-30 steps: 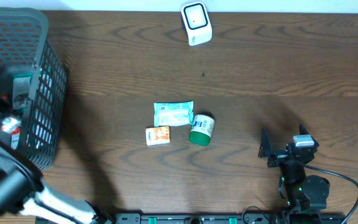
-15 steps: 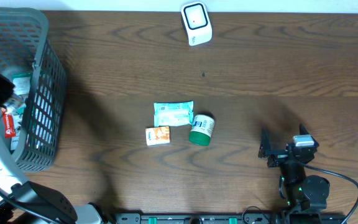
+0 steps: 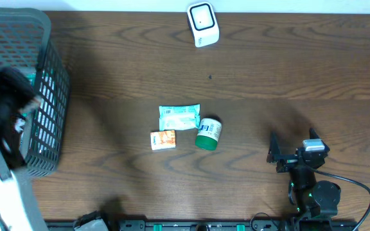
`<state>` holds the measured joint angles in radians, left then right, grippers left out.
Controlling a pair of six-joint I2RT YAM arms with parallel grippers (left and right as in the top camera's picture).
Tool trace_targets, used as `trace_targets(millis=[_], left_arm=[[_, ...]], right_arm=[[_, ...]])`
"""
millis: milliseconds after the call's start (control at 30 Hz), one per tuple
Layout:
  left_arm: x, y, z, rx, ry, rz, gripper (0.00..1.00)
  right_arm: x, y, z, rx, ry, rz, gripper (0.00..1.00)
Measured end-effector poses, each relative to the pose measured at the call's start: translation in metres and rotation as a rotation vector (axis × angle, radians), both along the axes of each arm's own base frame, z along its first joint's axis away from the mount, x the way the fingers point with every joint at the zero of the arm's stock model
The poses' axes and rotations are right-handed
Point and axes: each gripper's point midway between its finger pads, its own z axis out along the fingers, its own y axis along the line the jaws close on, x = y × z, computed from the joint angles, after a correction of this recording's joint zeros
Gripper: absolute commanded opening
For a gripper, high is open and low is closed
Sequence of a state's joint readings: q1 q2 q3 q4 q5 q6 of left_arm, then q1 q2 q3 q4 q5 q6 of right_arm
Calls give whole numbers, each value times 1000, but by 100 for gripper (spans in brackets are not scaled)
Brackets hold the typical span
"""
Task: Scan the item barcode
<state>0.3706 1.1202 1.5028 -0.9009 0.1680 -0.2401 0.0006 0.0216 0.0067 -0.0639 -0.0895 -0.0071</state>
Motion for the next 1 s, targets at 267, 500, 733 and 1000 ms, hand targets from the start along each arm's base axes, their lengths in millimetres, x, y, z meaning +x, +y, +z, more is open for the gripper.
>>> trace_targets(millis=[267, 500, 733, 1000], left_arm=[[7, -118, -76, -66, 242, -375, 7], [23, -211, -207, -89, 537, -590, 7], [28, -275, -280, -70, 664, -699, 56], [26, -279, -279, -89, 679, -697, 76]], right_arm=[[0, 0, 0, 0, 0, 0, 99], [0, 0, 0, 0, 0, 0, 99], [0, 0, 0, 0, 0, 0, 99], [0, 0, 0, 0, 0, 0, 99]])
